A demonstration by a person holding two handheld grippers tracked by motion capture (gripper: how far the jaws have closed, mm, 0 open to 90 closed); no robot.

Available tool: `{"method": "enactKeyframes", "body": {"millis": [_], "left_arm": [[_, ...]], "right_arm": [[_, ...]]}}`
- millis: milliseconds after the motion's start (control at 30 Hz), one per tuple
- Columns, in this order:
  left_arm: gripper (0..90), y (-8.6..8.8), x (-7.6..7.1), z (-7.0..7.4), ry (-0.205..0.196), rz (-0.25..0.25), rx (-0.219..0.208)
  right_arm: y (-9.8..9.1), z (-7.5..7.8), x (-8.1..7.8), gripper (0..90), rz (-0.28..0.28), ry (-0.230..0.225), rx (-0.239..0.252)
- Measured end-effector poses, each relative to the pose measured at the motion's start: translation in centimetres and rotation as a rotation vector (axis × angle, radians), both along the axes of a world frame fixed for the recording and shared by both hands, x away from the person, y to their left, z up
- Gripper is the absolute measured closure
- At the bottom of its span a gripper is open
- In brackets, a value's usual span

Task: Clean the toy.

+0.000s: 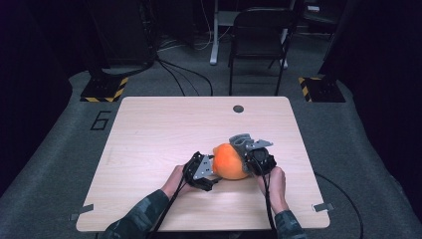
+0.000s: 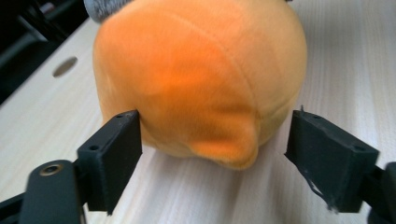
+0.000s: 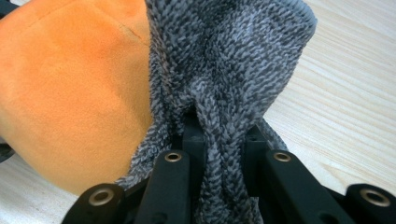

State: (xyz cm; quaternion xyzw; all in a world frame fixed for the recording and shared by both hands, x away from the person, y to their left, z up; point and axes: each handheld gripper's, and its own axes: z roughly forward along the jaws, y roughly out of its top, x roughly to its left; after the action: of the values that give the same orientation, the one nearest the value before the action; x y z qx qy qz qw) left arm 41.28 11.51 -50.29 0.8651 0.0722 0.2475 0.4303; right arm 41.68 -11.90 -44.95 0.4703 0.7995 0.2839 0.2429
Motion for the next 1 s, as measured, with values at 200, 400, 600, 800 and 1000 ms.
{"method": "enactKeyframes", "body": {"millis": [200, 400, 600, 800, 1000], "left_arm": [[38.9, -0.3, -0.5, -0.6, -0.073, 0.009, -0.006], [62.0, -0.3, -0.5, -0.9, -0.088, 0.015, -0.008], [71.1, -0.3, -0.5, -0.9, -0.073, 0.028, -0.031], [72.1, -0.1, -0.3, -1.0, -0.062, 0.029, -0.046], [74.7, -0.1, -0.5, -1.2, -0.097, 0.021, -0.050]], "right_arm": [[-0.1, 0.0, 0.0, 77.9, -0.002, 0.003, -0.002], [-0.1, 0.0, 0.0, 77.7, -0.008, 0.001, 0.003], [-3.0, 1.5, -0.4, 77.3, -0.067, -0.023, 0.054], [-7.9, 0.8, -0.4, 77.3, -0.212, 0.001, 0.047], [-8.3, -1.0, 0.5, 77.1, -0.227, 0.058, 0.009]]}}
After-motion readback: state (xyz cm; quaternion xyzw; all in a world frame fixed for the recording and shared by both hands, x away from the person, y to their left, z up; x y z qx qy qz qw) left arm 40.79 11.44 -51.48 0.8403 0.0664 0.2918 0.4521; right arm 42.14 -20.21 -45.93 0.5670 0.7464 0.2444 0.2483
